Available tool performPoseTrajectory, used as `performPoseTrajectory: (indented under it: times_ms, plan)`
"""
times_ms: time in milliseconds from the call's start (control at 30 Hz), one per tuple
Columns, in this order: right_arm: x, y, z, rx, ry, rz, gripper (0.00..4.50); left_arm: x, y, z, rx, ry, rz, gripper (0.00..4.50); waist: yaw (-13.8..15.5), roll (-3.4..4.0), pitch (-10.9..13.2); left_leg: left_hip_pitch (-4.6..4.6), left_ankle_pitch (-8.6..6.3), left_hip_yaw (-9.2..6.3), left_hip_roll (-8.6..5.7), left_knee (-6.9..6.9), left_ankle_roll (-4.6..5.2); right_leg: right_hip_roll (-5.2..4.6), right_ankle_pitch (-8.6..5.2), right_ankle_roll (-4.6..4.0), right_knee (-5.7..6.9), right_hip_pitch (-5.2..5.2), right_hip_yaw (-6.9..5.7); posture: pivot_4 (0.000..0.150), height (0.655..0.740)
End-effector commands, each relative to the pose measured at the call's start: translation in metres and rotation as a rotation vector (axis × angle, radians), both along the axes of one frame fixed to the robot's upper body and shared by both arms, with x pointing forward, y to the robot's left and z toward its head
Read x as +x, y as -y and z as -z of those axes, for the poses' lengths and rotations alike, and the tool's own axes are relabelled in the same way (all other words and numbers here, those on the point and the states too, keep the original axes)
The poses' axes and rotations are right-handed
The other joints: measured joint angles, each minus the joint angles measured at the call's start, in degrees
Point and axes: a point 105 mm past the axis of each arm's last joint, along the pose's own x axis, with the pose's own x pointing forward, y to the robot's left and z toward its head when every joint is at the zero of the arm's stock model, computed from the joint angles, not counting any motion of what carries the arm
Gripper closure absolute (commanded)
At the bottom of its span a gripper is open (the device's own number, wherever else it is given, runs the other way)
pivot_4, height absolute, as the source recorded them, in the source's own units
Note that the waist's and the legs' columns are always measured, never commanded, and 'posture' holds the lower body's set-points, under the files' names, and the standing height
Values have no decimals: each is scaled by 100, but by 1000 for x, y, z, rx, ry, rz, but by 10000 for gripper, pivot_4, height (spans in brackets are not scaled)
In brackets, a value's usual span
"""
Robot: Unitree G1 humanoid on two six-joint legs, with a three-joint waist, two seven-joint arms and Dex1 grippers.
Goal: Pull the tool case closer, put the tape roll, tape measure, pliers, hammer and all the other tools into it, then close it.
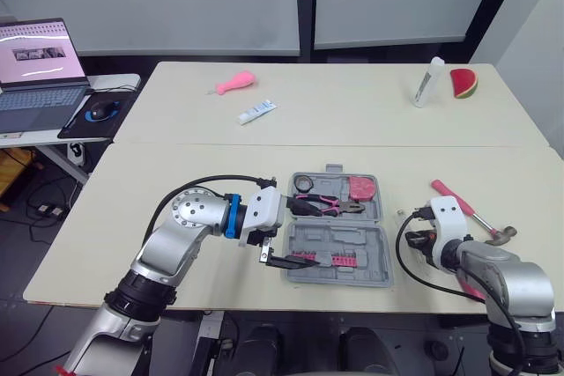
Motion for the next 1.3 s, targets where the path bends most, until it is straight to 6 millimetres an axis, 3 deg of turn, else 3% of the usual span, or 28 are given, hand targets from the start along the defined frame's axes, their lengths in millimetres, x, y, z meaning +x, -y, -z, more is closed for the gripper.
performPoseTrajectory:
  times_ms: [33,233,333,400,567,767,967,1133,1300]
  plan:
    - [3,1,-14,-4,74,-16,26574,-1,0,-7,-2,40,8,0,-1,0,0,0,0,0,0,0,0,0,0,0,0,0,0,1500,7400]
    - [-3,9,-36,-71,154,-110,14753,1,-1,-9,-5,47,6,0,2,1,0,-1,-4,0,-1,0,6,0,0,0,0,0,0,1500,7400]
    - [-21,0,-45,-153,235,-378,7392,1,0,-12,-18,54,13,0,14,2,1,-2,-8,2,-4,2,14,-1,-1,2,-2,1,0,1500,7400]
    - [-35,4,-42,-167,229,-462,683,1,0,-14,-31,61,18,0,19,-1,1,-1,-9,0,0,1,15,1,-3,5,-6,8,-6,1500,7400]
    - [-57,20,-46,-167,256,-407,683,2,1,-19,-47,60,24,0,1,-3,2,7,-9,4,4,3,15,2,-2,5,-2,16,-4,1500,7400]
    - [-68,16,-53,-161,293,-374,683,5,0,-22,-53,65,30,0,5,-2,1,8,-8,0,5,3,14,5,-2,4,-2,17,-5,1500,7400]
    - [-47,2,-36,-151,304,-347,262,10,2,-19,-59,70,36,0,-7,-5,0,11,-8,0,6,3,14,7,-2,4,-2,18,-4,1500,7400]
    - [-25,1,-16,-132,274,-251,262,12,-1,-17,-53,78,33,0,5,-4,0,7,-1,0,3,1,2,3,-2,3,-5,14,-3,1500,7400]
    - [-18,6,6,-162,210,-207,262,11,-5,-17,-40,85,26,0,4,-3,-1,6,2,0,2,0,-4,2,-2,3,-4,11,-2,1500,7400]
